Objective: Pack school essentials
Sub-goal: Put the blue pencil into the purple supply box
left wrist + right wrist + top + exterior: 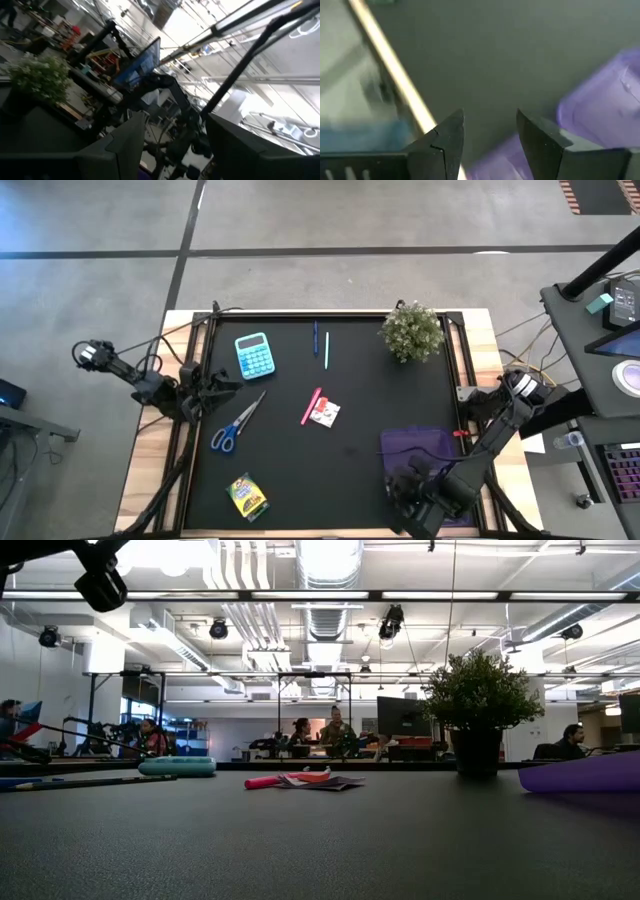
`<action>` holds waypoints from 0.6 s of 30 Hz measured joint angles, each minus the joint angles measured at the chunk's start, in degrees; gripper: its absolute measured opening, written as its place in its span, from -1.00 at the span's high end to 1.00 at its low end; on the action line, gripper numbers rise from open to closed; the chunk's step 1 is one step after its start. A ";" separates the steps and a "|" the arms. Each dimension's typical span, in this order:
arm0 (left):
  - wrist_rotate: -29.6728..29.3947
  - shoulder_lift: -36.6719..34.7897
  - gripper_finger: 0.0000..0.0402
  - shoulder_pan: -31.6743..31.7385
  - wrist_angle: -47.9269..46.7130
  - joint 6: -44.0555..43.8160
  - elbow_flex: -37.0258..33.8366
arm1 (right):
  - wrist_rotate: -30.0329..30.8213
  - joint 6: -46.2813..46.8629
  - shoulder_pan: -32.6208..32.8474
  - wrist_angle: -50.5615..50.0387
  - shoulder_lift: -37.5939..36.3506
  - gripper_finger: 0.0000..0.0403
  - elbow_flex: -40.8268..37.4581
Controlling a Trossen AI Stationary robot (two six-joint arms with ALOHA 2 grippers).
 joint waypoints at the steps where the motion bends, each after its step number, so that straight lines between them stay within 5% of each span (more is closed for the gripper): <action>1: 0.37 0.58 0.03 -0.02 0.02 0.02 0.12 | 2.15 2.09 -0.79 -0.36 -0.02 0.17 0.53; 9: -1.57 6.72 0.03 0.00 -1.41 7.88 5.20 | 4.26 8.89 -6.42 -1.44 -0.02 0.17 2.21; 18: -1.79 17.38 0.03 0.87 -15.19 6.02 13.01 | 4.26 10.39 -10.08 -1.38 -0.02 0.17 2.21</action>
